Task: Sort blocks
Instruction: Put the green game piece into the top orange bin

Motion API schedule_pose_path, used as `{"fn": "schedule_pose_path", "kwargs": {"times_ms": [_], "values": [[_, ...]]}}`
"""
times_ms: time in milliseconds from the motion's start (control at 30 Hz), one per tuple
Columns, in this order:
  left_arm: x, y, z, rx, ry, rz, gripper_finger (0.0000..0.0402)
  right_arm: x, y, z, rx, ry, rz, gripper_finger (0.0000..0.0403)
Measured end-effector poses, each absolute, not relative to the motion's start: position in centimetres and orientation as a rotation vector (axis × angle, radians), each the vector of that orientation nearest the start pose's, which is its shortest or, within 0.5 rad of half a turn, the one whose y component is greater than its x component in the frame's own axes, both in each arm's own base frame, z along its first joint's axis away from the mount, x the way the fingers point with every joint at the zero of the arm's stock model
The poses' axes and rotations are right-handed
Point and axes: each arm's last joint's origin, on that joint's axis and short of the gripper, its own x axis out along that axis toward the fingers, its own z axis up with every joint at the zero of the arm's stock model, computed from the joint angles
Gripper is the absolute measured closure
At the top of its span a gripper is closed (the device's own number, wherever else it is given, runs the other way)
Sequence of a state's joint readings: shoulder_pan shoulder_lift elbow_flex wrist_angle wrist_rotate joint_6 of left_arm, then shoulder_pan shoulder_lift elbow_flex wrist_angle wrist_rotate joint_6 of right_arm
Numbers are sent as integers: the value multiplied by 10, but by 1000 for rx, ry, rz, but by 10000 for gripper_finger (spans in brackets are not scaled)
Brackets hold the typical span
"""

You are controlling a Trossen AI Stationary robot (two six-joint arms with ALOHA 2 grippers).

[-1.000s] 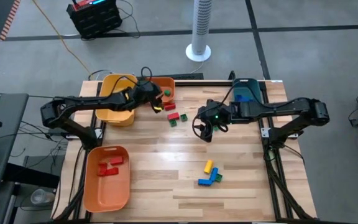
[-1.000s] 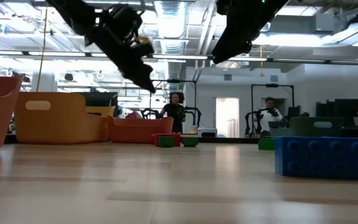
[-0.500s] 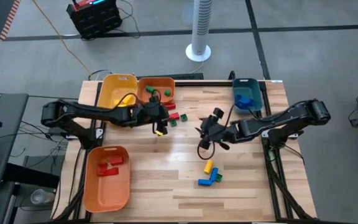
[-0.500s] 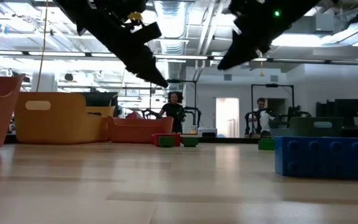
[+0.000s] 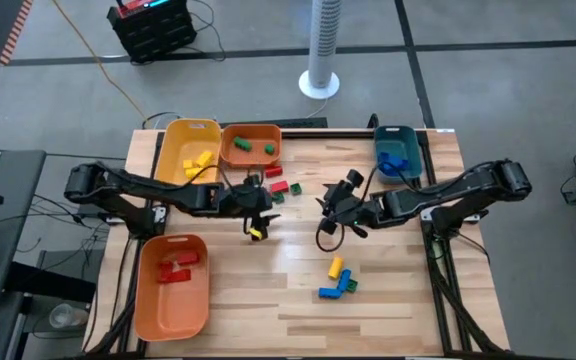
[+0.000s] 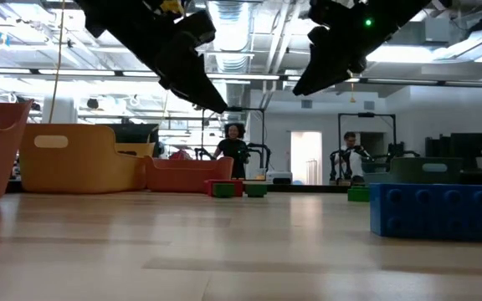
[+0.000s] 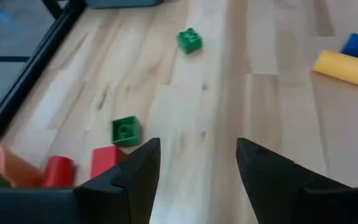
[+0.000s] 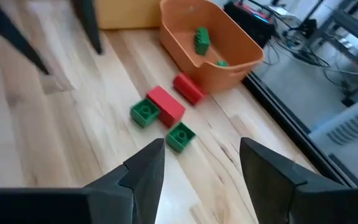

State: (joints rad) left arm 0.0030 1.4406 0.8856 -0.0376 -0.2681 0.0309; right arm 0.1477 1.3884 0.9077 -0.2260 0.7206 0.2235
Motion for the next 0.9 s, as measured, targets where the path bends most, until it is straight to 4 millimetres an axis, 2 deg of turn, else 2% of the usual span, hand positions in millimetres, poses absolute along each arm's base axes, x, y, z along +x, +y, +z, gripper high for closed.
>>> {"fn": "schedule_pose_path", "kwargs": {"times_ms": [233,467,567,667,767,900], "values": [[302,-11,229,125,619,194,198,280,30,237,-66,591,-625,184],[295,-25,207,126,495,155,198,275,30,218,-31,550,-636,184],[292,-23,202,117,531,199,198,277,30,221,-50,526,-624,184],[290,-15,199,100,610,239,198,281,31,234,-76,494,-608,184],[289,-9,200,72,679,262,198,284,30,246,-91,467,-602,184],[290,-10,203,62,680,262,198,285,30,250,-111,462,-596,184]]}}
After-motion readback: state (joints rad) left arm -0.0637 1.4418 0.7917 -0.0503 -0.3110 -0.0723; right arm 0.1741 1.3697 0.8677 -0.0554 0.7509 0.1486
